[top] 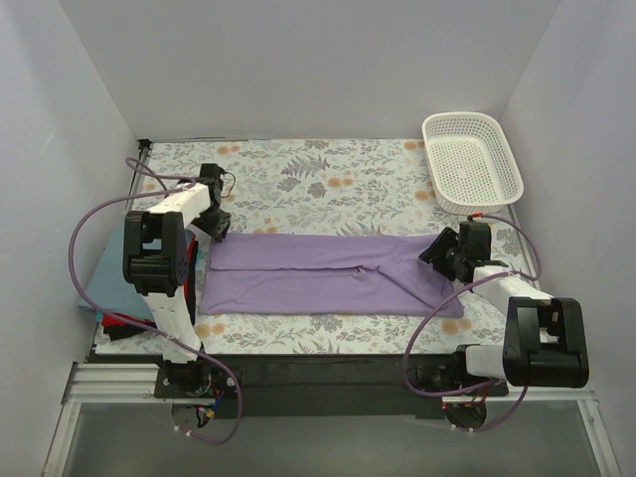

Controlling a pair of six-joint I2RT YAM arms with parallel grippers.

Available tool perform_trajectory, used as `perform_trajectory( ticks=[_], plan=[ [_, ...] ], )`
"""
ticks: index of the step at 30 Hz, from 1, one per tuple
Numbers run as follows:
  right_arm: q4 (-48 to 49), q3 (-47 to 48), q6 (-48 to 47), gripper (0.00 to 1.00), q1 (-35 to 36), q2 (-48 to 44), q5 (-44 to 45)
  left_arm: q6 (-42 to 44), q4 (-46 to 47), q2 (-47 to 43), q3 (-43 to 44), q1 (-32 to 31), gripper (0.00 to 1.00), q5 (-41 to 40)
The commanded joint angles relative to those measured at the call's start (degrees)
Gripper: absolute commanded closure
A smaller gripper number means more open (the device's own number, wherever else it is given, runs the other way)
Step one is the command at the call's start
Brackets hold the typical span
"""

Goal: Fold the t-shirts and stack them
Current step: Fold the tshirt

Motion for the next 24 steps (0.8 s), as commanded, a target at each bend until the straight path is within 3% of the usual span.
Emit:
perform_trajectory(
  ticks=[1,15,22,24],
  plan=[
    [-3.7,-1.8,-0.5,0.4,-0.2,0.1,-1.4,-1.1,0.8,3.6,1.3,0.9,0.85,-4.3],
    [0.1,7.4,-0.4,0.39,1.2,9.1,-9.9,2.2,-0.4,14.9,17.4,3.2,0.85,-0.5],
    [-6.2,15.2,-3.9,0.35,1.1,8.0,-11.3,4.9,1.9,15.9,22.5,3.4,0.83,4.4],
    [-9.6,17.2,-5.3,0.34,1.1,6.8,-11.5,6.5,3.6,14.0,22.7,3.4,0.77,5.9]
  ],
)
